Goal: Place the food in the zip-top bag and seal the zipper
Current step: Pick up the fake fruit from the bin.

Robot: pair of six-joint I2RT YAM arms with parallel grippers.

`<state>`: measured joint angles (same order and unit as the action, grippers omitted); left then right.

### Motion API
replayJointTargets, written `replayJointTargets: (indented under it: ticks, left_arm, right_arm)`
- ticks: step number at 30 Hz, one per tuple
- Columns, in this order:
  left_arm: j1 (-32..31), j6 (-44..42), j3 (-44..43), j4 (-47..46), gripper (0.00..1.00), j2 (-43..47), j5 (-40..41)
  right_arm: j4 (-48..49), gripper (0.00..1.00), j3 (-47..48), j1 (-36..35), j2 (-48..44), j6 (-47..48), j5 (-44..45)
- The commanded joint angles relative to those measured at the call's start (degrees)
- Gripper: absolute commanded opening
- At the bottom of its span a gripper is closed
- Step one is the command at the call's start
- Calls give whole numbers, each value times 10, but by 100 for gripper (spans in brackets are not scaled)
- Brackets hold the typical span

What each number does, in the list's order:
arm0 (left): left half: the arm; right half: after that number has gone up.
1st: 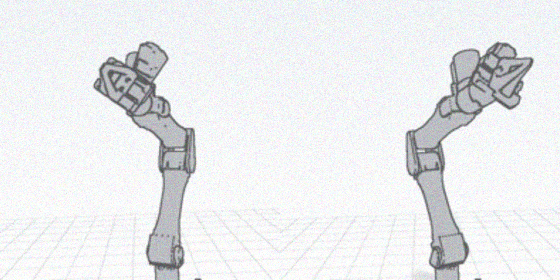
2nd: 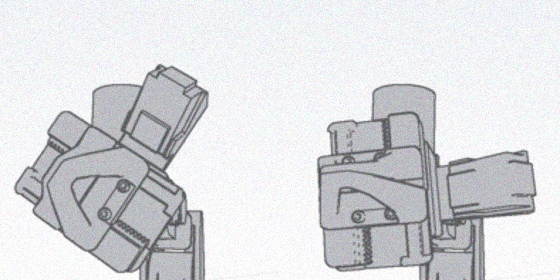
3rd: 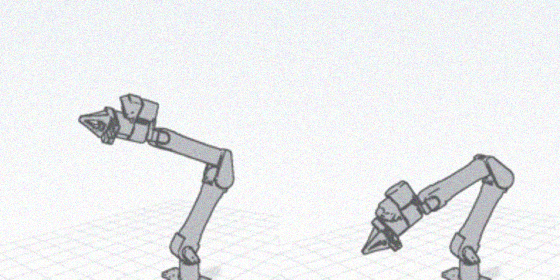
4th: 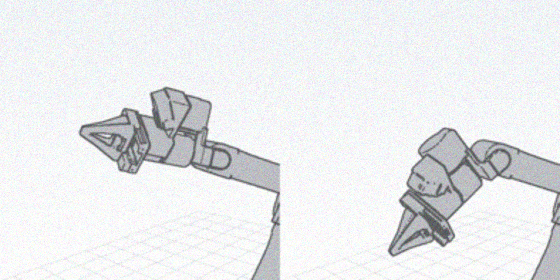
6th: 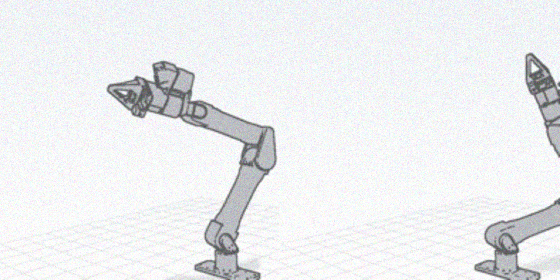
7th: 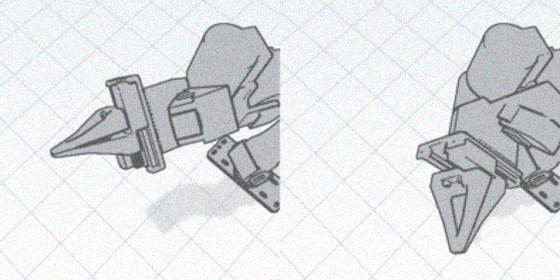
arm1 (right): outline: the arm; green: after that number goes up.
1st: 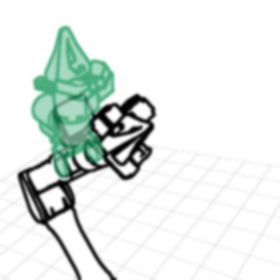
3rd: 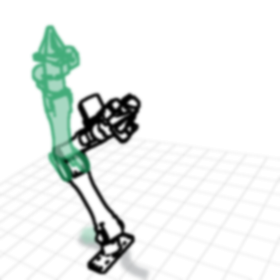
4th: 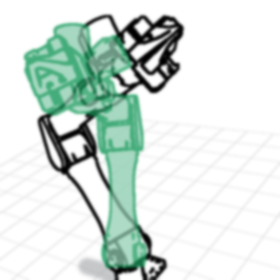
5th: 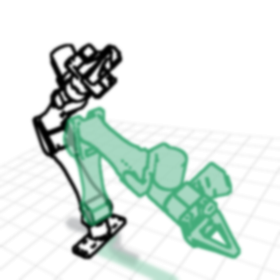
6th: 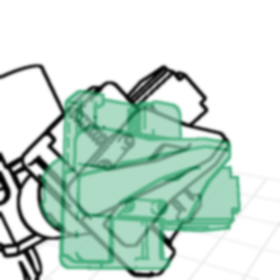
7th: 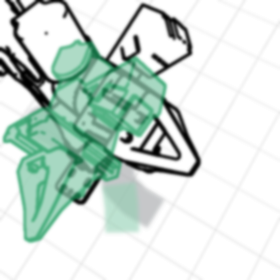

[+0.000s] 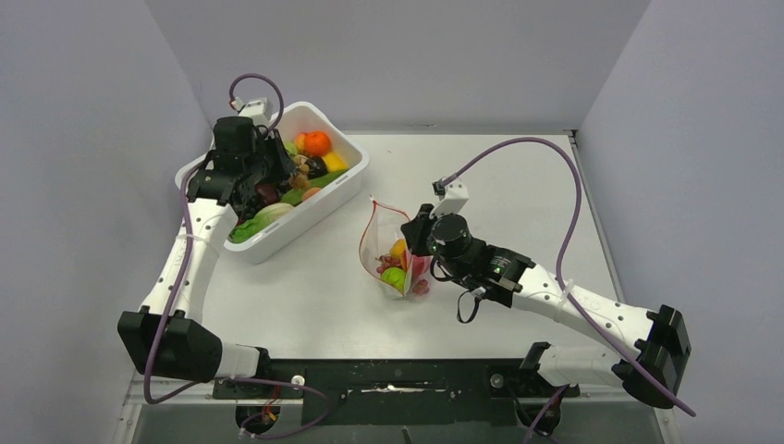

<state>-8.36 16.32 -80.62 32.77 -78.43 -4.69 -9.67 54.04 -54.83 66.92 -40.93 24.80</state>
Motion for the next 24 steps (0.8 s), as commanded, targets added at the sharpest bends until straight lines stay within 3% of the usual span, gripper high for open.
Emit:
replayJointTargets:
  ticks: [1,17,24]
  left_arm:
    - [-28,1,-13,20,7,42,-54]
    - [-70,28,29,53,8,137,-262]
    - [-74,51,47,52,8,174,-315]
  right_arm:
    - [36,0,35,-3,9,-4,-4]
    - [41,0,66,6,37,2,-6]
    - [52,0,74,12,54,4,-10]
